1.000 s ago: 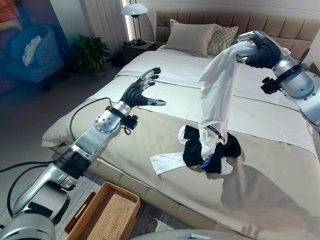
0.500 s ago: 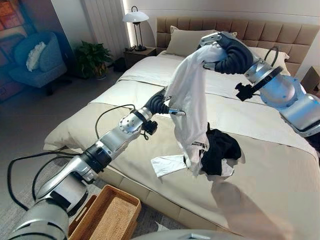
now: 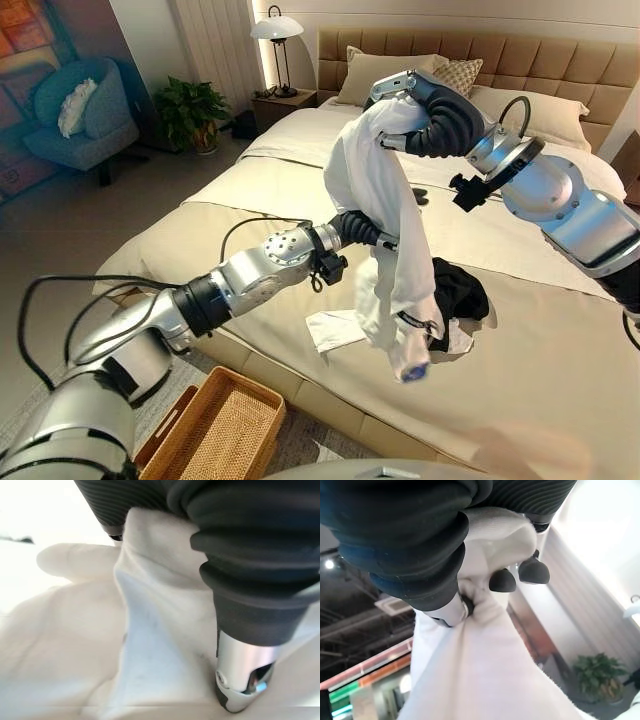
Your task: Pick up clothes into the bucket
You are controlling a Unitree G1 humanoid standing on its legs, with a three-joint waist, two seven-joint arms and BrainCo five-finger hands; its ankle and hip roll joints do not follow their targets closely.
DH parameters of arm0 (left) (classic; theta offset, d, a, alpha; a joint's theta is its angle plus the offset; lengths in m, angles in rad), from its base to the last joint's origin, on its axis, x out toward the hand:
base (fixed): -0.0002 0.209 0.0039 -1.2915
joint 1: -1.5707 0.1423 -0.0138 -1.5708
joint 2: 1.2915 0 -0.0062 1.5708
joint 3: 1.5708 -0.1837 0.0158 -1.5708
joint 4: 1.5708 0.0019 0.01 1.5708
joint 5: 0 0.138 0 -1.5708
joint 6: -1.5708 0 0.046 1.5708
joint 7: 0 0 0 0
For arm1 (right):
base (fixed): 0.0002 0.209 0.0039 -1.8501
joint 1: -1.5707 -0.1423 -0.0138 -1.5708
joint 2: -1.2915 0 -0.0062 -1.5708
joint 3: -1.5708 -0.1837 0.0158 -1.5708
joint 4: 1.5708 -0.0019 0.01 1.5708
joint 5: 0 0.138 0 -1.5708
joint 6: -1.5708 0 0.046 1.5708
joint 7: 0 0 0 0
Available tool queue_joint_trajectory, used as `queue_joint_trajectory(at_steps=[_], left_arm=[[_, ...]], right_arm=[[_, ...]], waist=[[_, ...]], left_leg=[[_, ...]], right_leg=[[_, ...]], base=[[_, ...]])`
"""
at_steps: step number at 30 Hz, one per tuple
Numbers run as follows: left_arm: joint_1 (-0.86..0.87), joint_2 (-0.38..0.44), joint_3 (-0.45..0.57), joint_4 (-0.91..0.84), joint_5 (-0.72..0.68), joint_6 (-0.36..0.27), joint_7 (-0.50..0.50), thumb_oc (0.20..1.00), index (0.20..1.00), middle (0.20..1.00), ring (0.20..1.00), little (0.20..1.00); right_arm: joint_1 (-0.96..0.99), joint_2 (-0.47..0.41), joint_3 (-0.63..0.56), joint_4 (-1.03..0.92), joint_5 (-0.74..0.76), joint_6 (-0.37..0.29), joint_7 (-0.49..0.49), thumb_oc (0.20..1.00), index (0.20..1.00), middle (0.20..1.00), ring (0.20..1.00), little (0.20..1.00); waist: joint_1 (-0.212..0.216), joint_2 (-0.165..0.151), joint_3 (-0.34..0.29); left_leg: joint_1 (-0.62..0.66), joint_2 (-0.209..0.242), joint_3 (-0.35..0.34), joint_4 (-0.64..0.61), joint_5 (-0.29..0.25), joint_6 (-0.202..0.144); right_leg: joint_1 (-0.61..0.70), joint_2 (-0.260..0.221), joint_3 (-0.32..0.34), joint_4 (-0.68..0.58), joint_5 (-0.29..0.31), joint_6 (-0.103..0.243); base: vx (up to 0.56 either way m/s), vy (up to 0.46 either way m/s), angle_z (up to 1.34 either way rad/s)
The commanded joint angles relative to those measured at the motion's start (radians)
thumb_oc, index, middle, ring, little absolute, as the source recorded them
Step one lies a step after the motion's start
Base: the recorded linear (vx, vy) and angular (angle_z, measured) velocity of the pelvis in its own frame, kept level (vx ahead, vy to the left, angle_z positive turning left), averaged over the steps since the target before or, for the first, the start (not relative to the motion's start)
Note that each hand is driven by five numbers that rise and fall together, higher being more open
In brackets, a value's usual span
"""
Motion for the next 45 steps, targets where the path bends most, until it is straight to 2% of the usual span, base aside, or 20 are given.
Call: queue_joint_trajectory(at_steps=[1, 2, 3, 4, 5, 6, 12, 18, 19, 20, 21, 22, 29, 35, 37, 39, 40, 42, 43, 45], left_arm=[[-0.067, 0.021, -0.010, 0.027, -0.117, 0.008, -0.072, 1.000, 1.000, 1.000, 1.000, 1.000], [-0.050, 0.028, -0.005, 0.020, -0.138, 0.022, -0.090, 1.000, 1.000, 1.000, 1.000, 1.000], [0.000, 0.037, 0.017, 0.013, -0.175, 0.037, -0.110, 0.561, 0.561, 0.561, 0.561, 0.561], [0.001, 0.037, 0.018, 0.012, -0.175, 0.038, -0.110, 0.561, 0.561, 0.561, 0.561, 0.561], [0.043, 0.047, 0.044, 0.013, -0.179, 0.038, -0.120, 0.354, 0.354, 0.354, 0.354, 0.354], [0.058, 0.054, 0.054, 0.011, -0.181, 0.036, -0.122, 0.200, 0.200, 0.200, 0.200, 0.200], [0.127, 0.075, 0.126, 0.014, -0.170, 0.026, -0.123, 0.200, 0.200, 0.200, 0.200, 0.200], [0.151, 0.179, 0.180, 0.025, -0.104, 0.002, -0.114, 0.200, 0.200, 0.200, 0.200, 0.200], [0.160, 0.197, 0.194, 0.029, -0.093, -0.001, -0.111, 0.200, 0.200, 0.200, 0.200, 0.200], [0.170, 0.216, 0.212, 0.036, -0.079, -0.008, -0.106, 0.200, 0.200, 0.200, 0.200, 0.200], [0.178, 0.226, 0.226, 0.041, -0.073, -0.011, -0.102, 0.200, 0.200, 0.200, 0.200, 0.200], [0.203, 0.241, 0.268, 0.055, -0.062, -0.018, -0.088, 0.200, 0.200, 0.200, 0.200, 0.200], [0.301, 0.317, 0.401, 0.072, -0.005, -0.044, -0.061, 0.200, 0.200, 0.200, 0.200, 0.200], [0.461, 0.380, 0.627, 0.109, 0.122, -0.084, -0.003, 0.200, 0.200, 0.200, 0.200, 0.200], [0.518, 0.389, 0.704, 0.123, 0.203, -0.096, 0.028, 0.200, 0.200, 0.200, 0.200, 0.200], [0.581, 0.443, 0.808, 0.132, 0.459, -0.114, 0.072, 0.200, 0.200, 0.200, 0.200, 0.200], [0.584, 0.443, 0.809, 0.131, 0.461, -0.113, 0.072, 0.200, 0.200, 0.200, 0.200, 0.200], [0.679, 0.528, 0.933, 0.096, 0.708, -0.130, 0.107, 0.200, 0.200, 0.200, 0.200, 0.200], [0.689, 0.528, 0.941, 0.090, 0.710, -0.129, 0.107, 0.200, 0.200, 0.200, 0.200, 0.200], [0.787, 0.537, 1.050, 0.068, 0.769, -0.133, 0.119, 0.200, 0.200, 0.200, 0.200, 0.200]], right_arm=[[-0.127, -0.047, 0.025, -0.005, 0.044, -0.057, -0.017, 0.200, 0.200, 0.200, 0.200, 0.200], [-0.124, -0.043, 0.022, 0.001, 0.041, -0.058, -0.017, 0.200, 0.200, 0.200, 0.200, 0.200], [-0.112, -0.035, 0.013, 0.013, 0.031, -0.057, -0.015, 0.200, 0.200, 0.200, 0.200, 0.200], [-0.112, -0.035, 0.014, 0.013, 0.030, -0.057, -0.015, 0.200, 0.200, 0.200, 0.200, 0.200], [-0.096, -0.030, 0.000, 0.027, 0.011, -0.054, -0.015, 0.200, 0.200, 0.200, 0.200, 0.200], [-0.086, -0.026, -0.009, 0.031, 0.004, -0.053, -0.015, 0.200, 0.200, 0.200, 0.200, 0.200], [-0.020, -0.019, -0.071, 0.060, -0.054, -0.040, -0.027, 0.200, 0.200, 0.200, 0.200, 0.200], [0.067, -0.038, -0.157, 0.094, -0.090, -0.023, -0.037, 0.200, 0.200, 0.200, 0.200, 0.200], [0.085, -0.043, -0.173, 0.101, -0.090, -0.021, -0.039, 0.291, 0.291, 0.291, 0.291, 0.291], [0.103, -0.045, -0.190, 0.108, -0.093, -0.017, -0.038, 0.476, 0.476, 0.476, 0.476, 0.476], [0.118, -0.046, -0.202, 0.112, -0.094, -0.014, -0.037, 0.777, 0.777, 0.777, 0.777, 0.777], [0.156, -0.048, -0.230, 0.132, -0.099, -0.010, -0.040, 1.000, 1.000, 1.000, 1.000, 1.000], [0.261, -0.043, -0.315, 0.185, -0.111, 0.009, -0.041, 1.000, 1.000, 1.000, 1.000, 1.000], [0.415, -0.009, -0.437, 0.235, -0.116, 0.018, -0.036, 1.000, 1.000, 1.000, 1.000, 1.000], [0.487, 0.028, -0.486, 0.247, -0.112, 0.022, -0.034, 1.000, 1.000, 1.000, 1.000, 1.000], [0.601, 0.085, -0.560, 0.285, -0.133, 0.036, -0.023, 1.000, 1.000, 1.000, 1.000, 1.000], [0.603, 0.086, -0.561, 0.283, -0.134, 0.036, -0.022, 1.000, 1.000, 1.000, 1.000, 1.000], [0.747, 0.168, -0.643, 0.320, -0.157, 0.045, -0.012, 1.000, 1.000, 1.000, 1.000, 1.000], [0.749, 0.169, -0.643, 0.317, -0.158, 0.045, -0.012, 1.000, 1.000, 1.000, 1.000, 1.000], [0.838, 0.235, -0.677, 0.333, -0.167, 0.049, -0.001, 1.000, 1.000, 1.000, 1.000, 1.000]], waist=[[0.008, -0.039, -0.043], [0.007, -0.039, -0.043], [0.006, -0.039, -0.045], [0.006, -0.039, -0.045], [0.005, -0.040, -0.045], [0.005, -0.039, -0.045], [0.011, -0.040, -0.044], [0.021, -0.037, -0.041], [0.023, -0.036, -0.040], [0.024, -0.035, -0.040], [0.026, -0.035, -0.040], [0.029, -0.034, -0.038], [0.045, -0.032, -0.030], [0.065, -0.029, -0.018], [0.069, -0.027, -0.014], [0.073, -0.026, -0.011], [0.073, -0.026, -0.011], [0.077, -0.023, -0.006], [0.075, -0.024, -0.007], [0.075, -0.022, 0.001]], left_leg=[[-0.065, -0.011, -0.029, 0.102, -0.075, -0.009], [-0.065, -0.011, -0.028, 0.101, -0.075, -0.009], [-0.063, -0.011, -0.024, 0.099, -0.077, -0.008], [-0.063, -0.011, -0.024, 0.099, -0.077, -0.008], [-0.061, -0.013, -0.022, 0.097, -0.079, -0.005], [-0.060, -0.013, -0.021, 0.097, -0.080, -0.004], [-0.057, -0.015, -0.014, 0.094, -0.084, 0.002], [-0.058, -0.018, -0.014, 0.096, -0.086, 0.006], [-0.058, -0.018, -0.014, 0.096, -0.086, 0.006], [-0.057, -0.019, -0.014, 0.097, -0.088, 0.007], [-0.057, -0.019, -0.014, 0.099, -0.089, 0.008], [-0.056, -0.021, -0.015, 0.101, -0.092, 0.009], [-0.062, -0.024, -0.017, 0.111, -0.096, 0.011], [-0.072, -0.027, -0.021, 0.126, -0.101, 0.013], [-0.074, -0.028, -0.024, 0.130, -0.102, 0.014], [-0.077, -0.029, -0.030, 0.134, -0.103, 0.015], [-0.076, -0.029, -0.030, 0.134, -0.104, 0.015], [-0.075, -0.030, -0.032, 0.132, -0.105, 0.016], [-0.075, -0.030, -0.032, 0.132, -0.105, 0.016], [-0.076, -0.031, -0.034, 0.132, -0.107, 0.018]], right_leg=[[-0.084, -0.054, -0.043, 0.094, 0.012, 0.053], [-0.084, -0.054, -0.042, 0.093, 0.012, 0.054], [-0.082, -0.054, -0.040, 0.092, 0.011, 0.054], [-0.082, -0.054, -0.040, 0.092, 0.011, 0.054], [-0.083, -0.055, -0.037, 0.093, 0.011, 0.053], [-0.084, -0.055, -0.035, 0.093, 0.012, 0.054], [-0.088, -0.058, -0.028, 0.092, 0.013, 0.057], [-0.088, -0.061, -0.028, 0.095, 0.014, 0.059], [-0.087, -0.062, -0.028, 0.095, 0.014, 0.059], [-0.087, -0.062, -0.028, 0.095, 0.015, 0.059], [-0.087, -0.063, -0.028, 0.094, 0.015, 0.059], [-0.086, -0.063, -0.028, 0.095, 0.014, 0.059], [-0.088, -0.067, -0.030, 0.094, 0.016, 0.061], [-0.091, -0.069, -0.030, 0.099, 0.011, 0.060], [-0.091, -0.069, -0.031, 0.102, 0.008, 0.058], [-0.089, -0.071, -0.036, 0.112, 0.000, 0.056], [-0.088, -0.071, -0.036, 0.113, -0.001, 0.056], [-0.087, -0.071, -0.042, 0.118, -0.005, 0.056], [-0.087, -0.071, -0.042, 0.118, -0.006, 0.056], [-0.092, -0.070, -0.041, 0.123, -0.007, 0.056]], base=[[0.00, 0.000, 0.00], [0.00, 0.000, 0.00], [0.00, 0.000, 0.00], [0.00, 0.000, 0.00], [0.01, 0.015, -0.03], [0.01, 0.015, -0.04], [0.01, 0.011, -0.03], [0.00, 0.002, -0.01], [0.00, 0.000, 0.00], [0.00, 0.000, 0.00], [0.00, 0.000, 0.00], [0.00, 0.000, 0.00], [0.00, 0.004, -0.02], [0.00, 0.000, 0.00], [0.00, 0.000, 0.00], [0.00, 0.000, 0.00], [0.01, 0.020, 0.03], [0.02, 0.026, 0.04], [0.01, 0.040, 0.05], [0.00, 0.024, 0.05]])
